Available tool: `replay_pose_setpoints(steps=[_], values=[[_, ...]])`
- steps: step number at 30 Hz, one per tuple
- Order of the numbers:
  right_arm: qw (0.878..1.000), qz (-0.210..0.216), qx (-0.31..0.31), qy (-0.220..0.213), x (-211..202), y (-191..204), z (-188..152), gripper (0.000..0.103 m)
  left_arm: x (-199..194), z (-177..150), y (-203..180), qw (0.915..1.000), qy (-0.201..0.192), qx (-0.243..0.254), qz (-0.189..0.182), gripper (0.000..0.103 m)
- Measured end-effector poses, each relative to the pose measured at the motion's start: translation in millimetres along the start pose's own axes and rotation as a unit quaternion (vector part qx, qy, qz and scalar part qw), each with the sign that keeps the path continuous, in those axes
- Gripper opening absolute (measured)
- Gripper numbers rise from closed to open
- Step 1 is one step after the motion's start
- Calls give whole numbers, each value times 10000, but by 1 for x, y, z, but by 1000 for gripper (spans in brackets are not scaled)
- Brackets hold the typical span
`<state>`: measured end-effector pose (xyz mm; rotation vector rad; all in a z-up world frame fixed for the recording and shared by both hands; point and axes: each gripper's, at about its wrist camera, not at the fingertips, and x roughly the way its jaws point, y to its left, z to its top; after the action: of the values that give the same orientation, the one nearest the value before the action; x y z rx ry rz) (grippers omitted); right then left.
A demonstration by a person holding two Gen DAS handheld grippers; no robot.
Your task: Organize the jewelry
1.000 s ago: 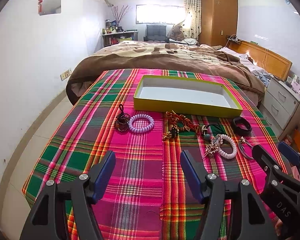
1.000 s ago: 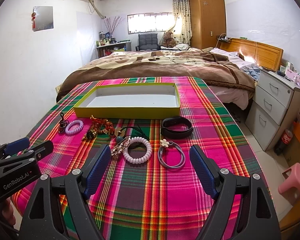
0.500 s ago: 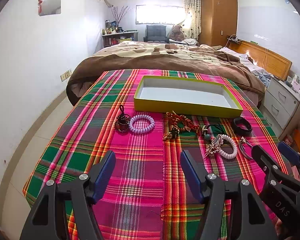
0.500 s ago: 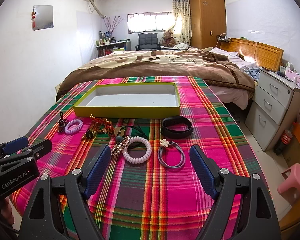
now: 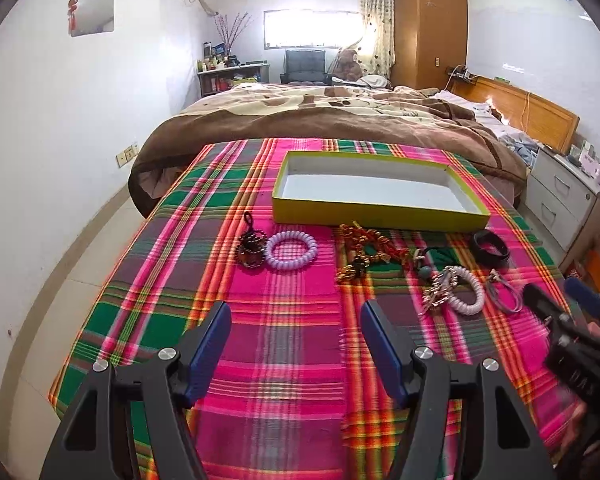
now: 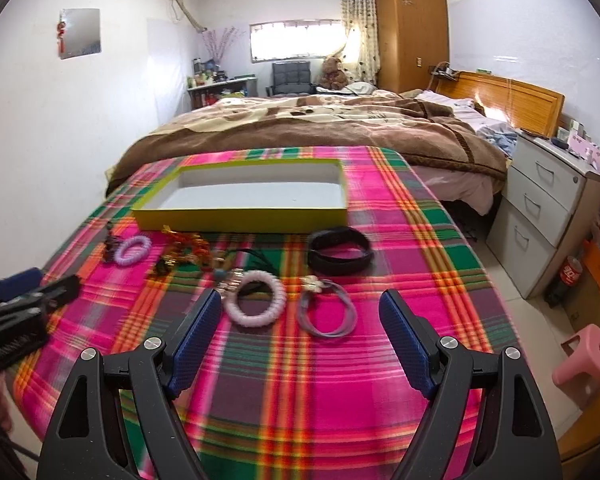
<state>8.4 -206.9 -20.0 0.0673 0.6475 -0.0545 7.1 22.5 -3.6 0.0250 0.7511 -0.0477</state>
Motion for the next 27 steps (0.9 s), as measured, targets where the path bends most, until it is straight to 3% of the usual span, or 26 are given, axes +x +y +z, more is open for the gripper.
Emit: replay_pose_setpoints(steps=[7, 15, 18, 23, 25, 27], values=[[9989, -308, 59, 342, 23, -33, -4, 81, 25, 1, 30, 9977, 527, -250, -356, 66], [9975, 75, -164, 686, 53, -35, 2, 81, 42, 4, 44, 9962, 628, -387, -462, 66], [9953, 326, -149, 899, 63, -34, 7, 74, 53, 6, 52, 9936, 817, -535, -570, 66], [9945, 239, -142, 1010, 72, -36, 10, 71, 61, 13, 59, 9928, 783, -618, -664, 66], [9928, 298, -220, 1143, 77, -33, 9, 58, 66, 17, 63, 9928, 792, -669, -607, 66], [9918, 275, -310, 1210, 79, -30, 8, 57, 70, 21, 66, 9927, 784, -703, -585, 66]])
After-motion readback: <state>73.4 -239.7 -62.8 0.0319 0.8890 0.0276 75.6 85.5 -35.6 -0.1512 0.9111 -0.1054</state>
